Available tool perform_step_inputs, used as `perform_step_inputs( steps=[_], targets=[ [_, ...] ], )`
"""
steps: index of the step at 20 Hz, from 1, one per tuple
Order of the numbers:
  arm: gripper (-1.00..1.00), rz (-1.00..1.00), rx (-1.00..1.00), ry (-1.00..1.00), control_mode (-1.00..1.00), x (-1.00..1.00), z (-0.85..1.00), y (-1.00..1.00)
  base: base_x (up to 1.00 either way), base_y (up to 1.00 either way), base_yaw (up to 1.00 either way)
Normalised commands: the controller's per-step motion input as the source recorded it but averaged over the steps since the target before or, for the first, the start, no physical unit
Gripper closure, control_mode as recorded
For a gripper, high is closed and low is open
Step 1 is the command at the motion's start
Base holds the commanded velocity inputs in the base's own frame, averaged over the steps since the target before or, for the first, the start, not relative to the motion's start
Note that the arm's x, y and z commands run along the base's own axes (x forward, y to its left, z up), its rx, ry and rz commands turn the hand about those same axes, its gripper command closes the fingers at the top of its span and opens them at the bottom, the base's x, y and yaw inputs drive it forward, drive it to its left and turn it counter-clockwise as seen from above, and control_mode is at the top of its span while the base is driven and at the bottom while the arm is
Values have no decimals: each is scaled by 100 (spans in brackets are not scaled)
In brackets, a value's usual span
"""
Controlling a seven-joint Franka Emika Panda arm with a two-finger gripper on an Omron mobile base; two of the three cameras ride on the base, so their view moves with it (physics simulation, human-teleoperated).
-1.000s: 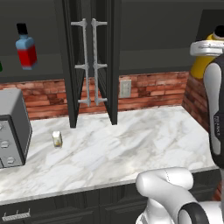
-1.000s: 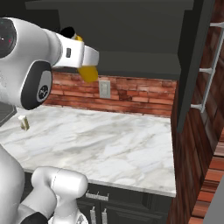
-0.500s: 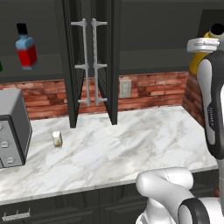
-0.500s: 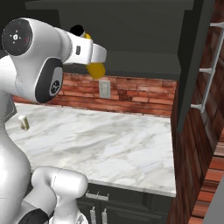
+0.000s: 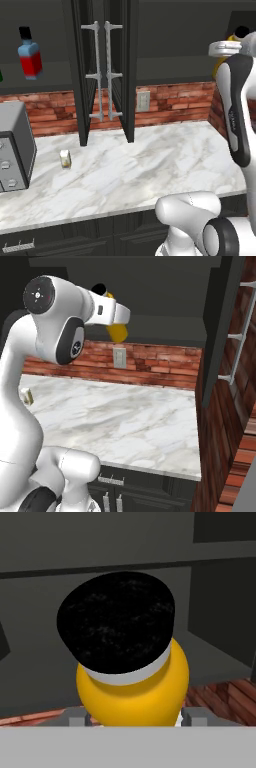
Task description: Sort all alcoholic drinks to one cabinet, and non-alcoholic drinks to the other.
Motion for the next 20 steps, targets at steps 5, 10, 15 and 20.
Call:
perform_step_inputs(
  steps=[5,10,15,20],
  targets=[
    [100,-2,0,0,-100,38,-13,-13,0,0,0],
    [100,-2,0,0,-100,36,-13,-13,0,0,0],
    [100,-2,0,0,-100,36,-11,-13,0,0,0],
    [100,-2,0,0,-100,35,-7,-13,0,0,0]
  ],
)
